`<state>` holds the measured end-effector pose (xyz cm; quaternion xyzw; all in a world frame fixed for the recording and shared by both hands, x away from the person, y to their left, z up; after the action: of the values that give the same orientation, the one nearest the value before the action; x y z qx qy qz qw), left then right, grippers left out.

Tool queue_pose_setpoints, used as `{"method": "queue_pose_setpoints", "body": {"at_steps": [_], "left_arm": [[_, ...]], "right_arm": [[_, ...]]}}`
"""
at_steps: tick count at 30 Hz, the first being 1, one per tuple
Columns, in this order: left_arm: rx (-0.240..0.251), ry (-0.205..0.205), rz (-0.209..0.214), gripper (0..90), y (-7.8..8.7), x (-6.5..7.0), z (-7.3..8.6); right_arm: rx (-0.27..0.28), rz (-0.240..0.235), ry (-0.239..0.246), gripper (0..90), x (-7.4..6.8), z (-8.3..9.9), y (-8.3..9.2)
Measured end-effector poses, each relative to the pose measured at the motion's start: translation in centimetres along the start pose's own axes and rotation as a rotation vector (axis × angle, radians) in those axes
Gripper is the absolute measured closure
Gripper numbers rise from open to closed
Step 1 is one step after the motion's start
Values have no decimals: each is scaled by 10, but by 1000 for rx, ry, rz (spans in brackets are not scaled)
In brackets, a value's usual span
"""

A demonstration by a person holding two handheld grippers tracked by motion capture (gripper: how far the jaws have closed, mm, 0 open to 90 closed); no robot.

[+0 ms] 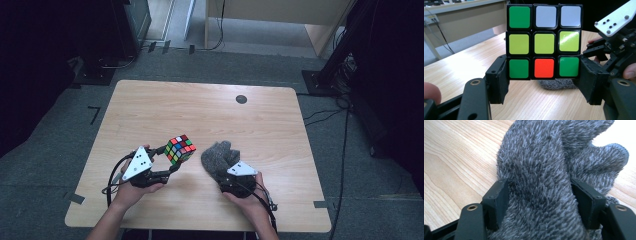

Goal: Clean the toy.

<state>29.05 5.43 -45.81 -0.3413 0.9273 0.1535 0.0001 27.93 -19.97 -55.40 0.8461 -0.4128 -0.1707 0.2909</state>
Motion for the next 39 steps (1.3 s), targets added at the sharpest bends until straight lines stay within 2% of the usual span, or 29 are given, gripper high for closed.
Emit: {"method": "queue_pose_setpoints", "body": {"at_steps": [2, 5, 8, 10, 12, 15, 17, 19, 21, 23, 26, 28, 29, 31, 34, 35, 37, 39], "left_arm": [[-2, -2, 4, 345, -1, 2, 0], [-5, 0, 9, 345, -3, 3, 0], [-3, 14, 19, 345, -3, 3, 1], [-5, 17, 26, 346, -3, 3, 1], [-6, 15, 29, 345, -3, 4, 1], [0, 38, 59, 345, -3, 6, 1], [-5, 40, 81, 345, -5, 10, 2], [-14, 20, 98, 345, -8, 16, 3], [-24, 1, 116, 345, -11, 25, 5], [-31, -24, 129, 345, -14, 33, 5], [-28, -50, 136, 345, -16, 43, 4], [-20, -50, 151, 345, -16, 46, 4], [-20, -56, 157, 346, -16, 47, 5], [-30, -96, 150, 346, -17, 51, 6], [-31, -128, 161, 345, -17, 58, 6], [-23, -136, 166, 346, -16, 60, 5], [-11, -144, 161, 346, -14, 61, 3], [-11, -148, 151, 346, -13, 58, 2]], "right_arm": [[1, 9, 9, 363, -1, 0, 0], [14, 50, 20, 549, -3, -1, 0], [24, 81, -19, 695, -3, -2, 0], [28, 66, -54, 735, -3, -4, 2], [48, 31, -87, 747, -4, -8, 6], [143, -28, -117, 749, -8, -22, 23], [214, -30, -86, 745, -13, -35, 40], [285, -14, -32, 743, -22, -48, 59], [353, -38, 9, 739, -34, -61, 75], [394, -64, 39, 734, -47, -70, 86], [415, -92, 79, 724, -64, -76, 92], [429, -104, 78, 723, -68, -78, 96], [451, -136, 63, 724, -69, -80, 100], [476, -194, 36, 725, -71, -84, 106], [475, -264, 29, 725, -76, -89, 109], [465, -275, 34, 726, -79, -90, 108], [435, -253, 45, 726, -79, -88, 102], [444, -262, 0, 726, -72, -86, 99]]}}
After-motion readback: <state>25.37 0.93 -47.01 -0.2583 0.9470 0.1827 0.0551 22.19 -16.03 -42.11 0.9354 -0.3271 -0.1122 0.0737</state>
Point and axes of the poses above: each handheld gripper's, and its own axes: y roughly backward along the jaws, z roughly out of its underside, x roughly to its right, the point moved 5 cm from there along -y, roughly forward along the jaws, and after that the axes turned 5 degrees about -z, right-handed, at the moved point
